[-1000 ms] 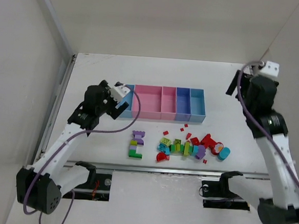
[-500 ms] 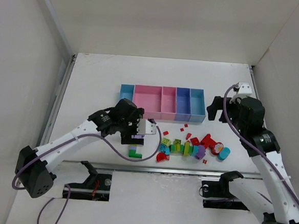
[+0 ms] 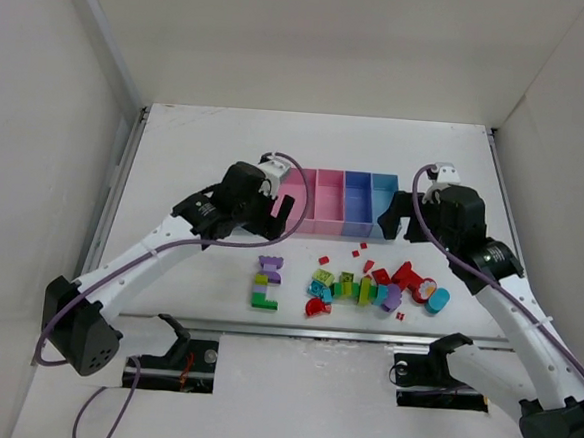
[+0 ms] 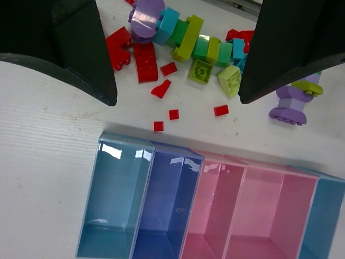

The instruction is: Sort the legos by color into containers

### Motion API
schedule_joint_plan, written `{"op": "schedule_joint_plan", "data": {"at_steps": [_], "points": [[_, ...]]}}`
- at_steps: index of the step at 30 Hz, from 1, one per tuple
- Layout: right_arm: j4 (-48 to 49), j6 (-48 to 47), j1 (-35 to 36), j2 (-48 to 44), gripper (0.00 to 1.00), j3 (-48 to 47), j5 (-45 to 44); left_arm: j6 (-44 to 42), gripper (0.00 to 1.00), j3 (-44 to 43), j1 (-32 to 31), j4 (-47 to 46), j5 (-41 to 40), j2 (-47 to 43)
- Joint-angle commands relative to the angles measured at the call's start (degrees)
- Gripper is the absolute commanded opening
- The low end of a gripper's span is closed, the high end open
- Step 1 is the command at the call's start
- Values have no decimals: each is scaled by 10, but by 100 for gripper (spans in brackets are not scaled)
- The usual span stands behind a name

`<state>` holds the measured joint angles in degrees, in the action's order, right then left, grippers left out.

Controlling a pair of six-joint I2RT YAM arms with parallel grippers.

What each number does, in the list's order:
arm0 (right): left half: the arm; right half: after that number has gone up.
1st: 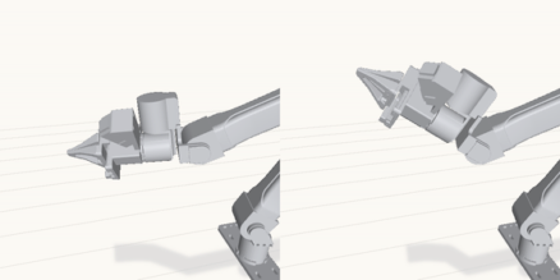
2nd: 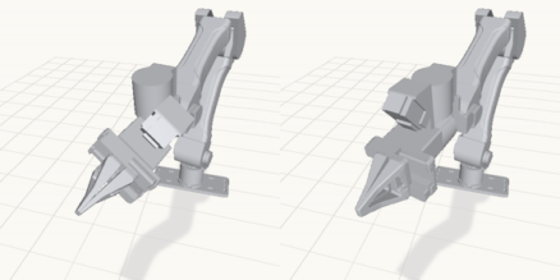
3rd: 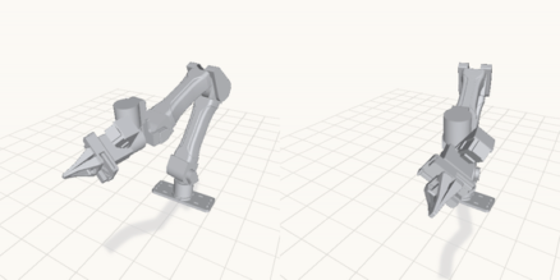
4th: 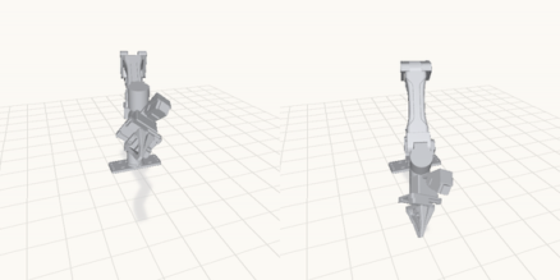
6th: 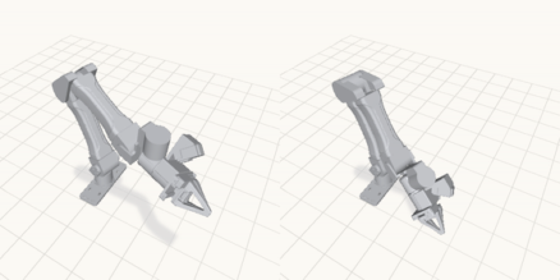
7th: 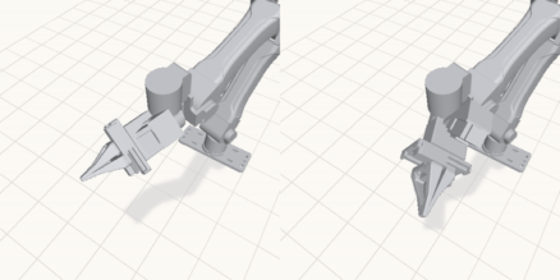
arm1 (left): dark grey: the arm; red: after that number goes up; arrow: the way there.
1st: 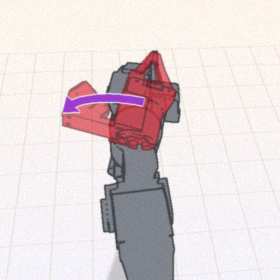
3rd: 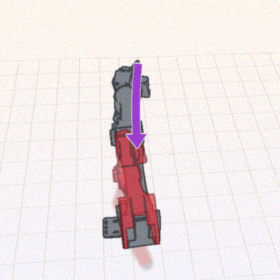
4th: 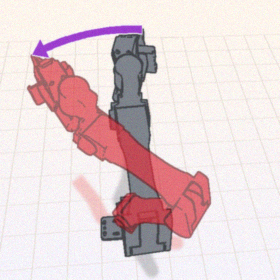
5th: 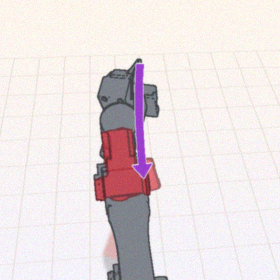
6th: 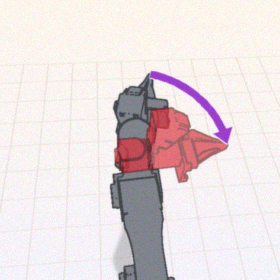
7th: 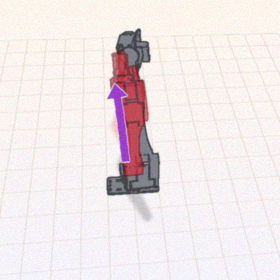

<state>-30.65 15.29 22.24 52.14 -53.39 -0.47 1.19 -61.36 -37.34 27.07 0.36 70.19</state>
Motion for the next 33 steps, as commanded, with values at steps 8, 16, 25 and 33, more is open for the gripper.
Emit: {"op": "schedule_joint_plan", "data": {"at_steps": [8,16,25,33], "points": [[22,21,43,21,100,6,-41,231,92,86,-26,91,43,61],[17,26,43,-27,100,32,-59,242,87,109,-37,72,60,118],[28,21,43,0,100,27,-69,247,56,120,-51,54,71,159],[34,4,43,17,100,15,-69,247,24,120,-51,34,71,177]]}}
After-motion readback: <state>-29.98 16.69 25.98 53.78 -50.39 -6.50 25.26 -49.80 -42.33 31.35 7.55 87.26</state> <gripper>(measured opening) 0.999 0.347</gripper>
